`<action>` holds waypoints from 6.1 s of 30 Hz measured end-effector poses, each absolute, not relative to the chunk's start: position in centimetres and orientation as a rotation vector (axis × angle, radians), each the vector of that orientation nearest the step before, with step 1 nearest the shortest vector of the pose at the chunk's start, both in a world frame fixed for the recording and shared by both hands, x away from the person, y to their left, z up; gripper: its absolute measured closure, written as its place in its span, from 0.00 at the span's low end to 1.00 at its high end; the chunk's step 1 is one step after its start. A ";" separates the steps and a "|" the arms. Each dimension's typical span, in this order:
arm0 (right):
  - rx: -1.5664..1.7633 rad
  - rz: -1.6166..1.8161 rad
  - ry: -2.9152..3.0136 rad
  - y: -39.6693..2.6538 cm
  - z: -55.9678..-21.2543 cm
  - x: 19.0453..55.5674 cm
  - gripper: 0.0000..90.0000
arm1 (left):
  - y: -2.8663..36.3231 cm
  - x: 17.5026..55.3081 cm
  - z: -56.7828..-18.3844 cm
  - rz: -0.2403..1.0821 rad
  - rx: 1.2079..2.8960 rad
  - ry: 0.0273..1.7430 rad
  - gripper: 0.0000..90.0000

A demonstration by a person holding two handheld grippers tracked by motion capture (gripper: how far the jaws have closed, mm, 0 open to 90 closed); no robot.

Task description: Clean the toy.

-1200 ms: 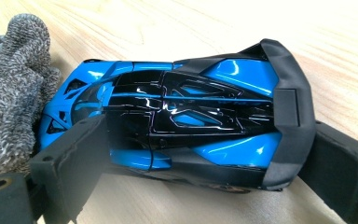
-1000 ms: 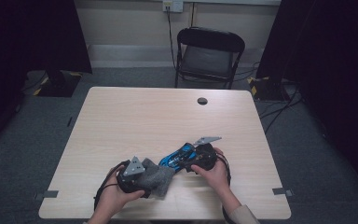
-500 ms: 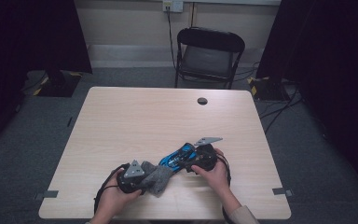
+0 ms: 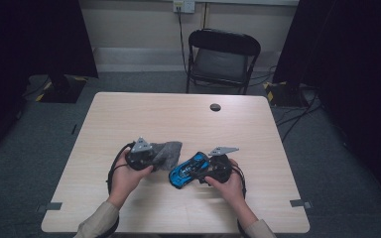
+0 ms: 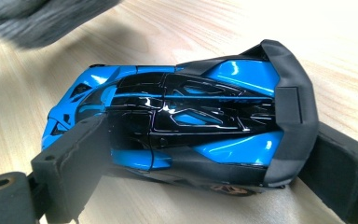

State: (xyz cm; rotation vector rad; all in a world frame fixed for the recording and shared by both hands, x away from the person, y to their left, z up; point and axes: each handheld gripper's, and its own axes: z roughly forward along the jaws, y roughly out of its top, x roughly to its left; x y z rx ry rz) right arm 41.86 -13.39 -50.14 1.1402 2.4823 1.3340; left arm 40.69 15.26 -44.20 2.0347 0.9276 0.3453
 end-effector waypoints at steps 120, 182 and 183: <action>1.106 1.311 2.510 -12.6 -49.9 41.6 0.08 | 15.6 40.6 -46.5 0.245 2.133 0.952 0.79; 1.110 1.321 2.501 -12.6 -50.0 41.5 0.08 | 10.7 44.1 -47.1 0.214 2.101 0.922 0.79; 1.109 1.320 2.500 -12.6 -50.0 41.5 0.08 | 10.8 44.1 -47.1 0.217 2.101 0.922 0.79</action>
